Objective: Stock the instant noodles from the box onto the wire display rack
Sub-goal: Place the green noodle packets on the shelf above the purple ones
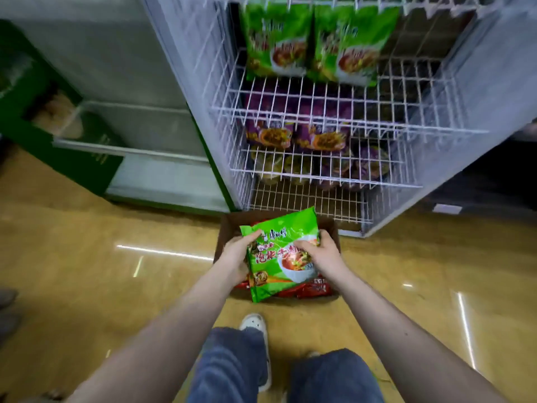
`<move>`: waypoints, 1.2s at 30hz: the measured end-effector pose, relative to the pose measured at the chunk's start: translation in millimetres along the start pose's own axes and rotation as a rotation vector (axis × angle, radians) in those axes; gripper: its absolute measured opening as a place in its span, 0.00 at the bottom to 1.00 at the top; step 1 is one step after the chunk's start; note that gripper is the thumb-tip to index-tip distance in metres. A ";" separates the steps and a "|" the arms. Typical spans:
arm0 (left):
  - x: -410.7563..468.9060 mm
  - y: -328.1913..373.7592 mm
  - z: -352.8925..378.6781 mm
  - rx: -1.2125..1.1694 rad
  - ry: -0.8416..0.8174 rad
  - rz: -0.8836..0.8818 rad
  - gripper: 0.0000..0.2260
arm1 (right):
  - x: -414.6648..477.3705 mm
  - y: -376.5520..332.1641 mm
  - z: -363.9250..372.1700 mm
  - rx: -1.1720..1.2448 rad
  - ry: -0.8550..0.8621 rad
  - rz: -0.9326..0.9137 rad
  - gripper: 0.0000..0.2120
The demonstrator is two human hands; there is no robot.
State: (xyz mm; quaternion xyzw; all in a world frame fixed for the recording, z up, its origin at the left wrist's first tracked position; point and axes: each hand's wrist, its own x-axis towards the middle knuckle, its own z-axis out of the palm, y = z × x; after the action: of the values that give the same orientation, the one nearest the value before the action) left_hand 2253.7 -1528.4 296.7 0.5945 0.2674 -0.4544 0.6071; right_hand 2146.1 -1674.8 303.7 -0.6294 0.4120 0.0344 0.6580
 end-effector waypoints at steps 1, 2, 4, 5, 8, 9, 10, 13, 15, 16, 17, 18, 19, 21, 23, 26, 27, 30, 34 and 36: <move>-29.4 11.8 5.7 0.003 0.001 -0.011 0.27 | -21.6 -22.3 -7.9 0.002 -0.008 -0.001 0.18; -58.0 22.9 12.8 0.019 0.005 -0.008 0.22 | -42.5 -43.0 -15.2 0.004 -0.016 -0.008 0.18; -105.3 46.7 29.1 0.048 -0.001 0.025 0.18 | -76.7 -80.9 -30.7 0.013 -0.009 -0.036 0.18; -124.7 58.5 37.6 0.059 -0.004 0.048 0.16 | -89.0 -97.3 -38.3 0.025 0.000 -0.044 0.18; -176.9 90.2 64.2 0.078 -0.037 0.117 0.06 | -116.2 -138.9 -58.1 0.069 0.023 -0.080 0.23; -189.4 98.1 71.6 0.088 -0.040 0.143 0.05 | -121.4 -148.7 -64.0 0.079 0.044 -0.086 0.27; -200.4 104.9 79.2 0.109 -0.031 0.171 0.05 | -128.0 -158.5 -69.2 0.082 0.065 -0.099 0.30; -223.2 117.4 98.5 0.193 -0.007 0.221 0.06 | -140.0 -177.1 -82.0 0.114 0.110 -0.138 0.32; -234.6 121.7 108.2 0.244 -0.027 0.235 0.05 | -143.4 -183.2 -88.2 0.144 0.127 -0.164 0.28; -237.5 123.0 111.3 0.258 -0.036 0.235 0.07 | -145.6 -186.5 -90.7 0.151 0.133 -0.175 0.26; -238.8 124.6 113.9 0.262 -0.046 0.234 0.07 | -146.4 -188.4 -93.0 0.160 0.142 -0.172 0.25; -237.8 125.6 115.6 0.267 -0.051 0.230 0.07 | -147.1 -190.5 -94.3 0.173 0.148 -0.181 0.25; -238.3 126.7 116.7 0.270 -0.055 0.229 0.06 | -146.9 -191.4 -95.2 0.182 0.158 -0.181 0.26; -236.1 131.1 117.3 0.287 -0.060 0.207 0.05 | -146.9 -195.2 -95.0 0.197 0.181 -0.180 0.27; -231.7 138.4 118.3 0.315 -0.060 0.167 0.06 | -143.8 -200.0 -94.3 0.222 0.229 -0.184 0.27; -221.1 157.5 119.7 0.354 -0.089 0.128 0.06 | -135.5 -211.5 -91.9 0.172 0.323 -0.185 0.22; -215.0 166.0 120.1 0.361 -0.094 0.123 0.06 | -130.7 -215.5 -90.4 0.151 0.349 -0.191 0.20; -197.5 194.5 119.8 0.379 -0.117 0.146 0.07 | -113.8 -232.9 -80.6 0.107 0.377 -0.193 0.18; -167.6 229.9 108.3 0.382 -0.137 0.125 0.06 | -82.3 -252.5 -58.9 0.080 0.374 -0.143 0.18; -148.2 242.9 98.6 0.387 -0.137 0.090 0.08 | -66.2 -259.4 -45.3 0.076 0.373 -0.109 0.20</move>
State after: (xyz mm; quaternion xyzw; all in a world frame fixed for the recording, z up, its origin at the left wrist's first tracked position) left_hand 2377.8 -1617.9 556.0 0.6791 0.1065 -0.5092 0.5180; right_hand 2226.1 -1735.6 555.9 -0.6209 0.4930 -0.1342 0.5945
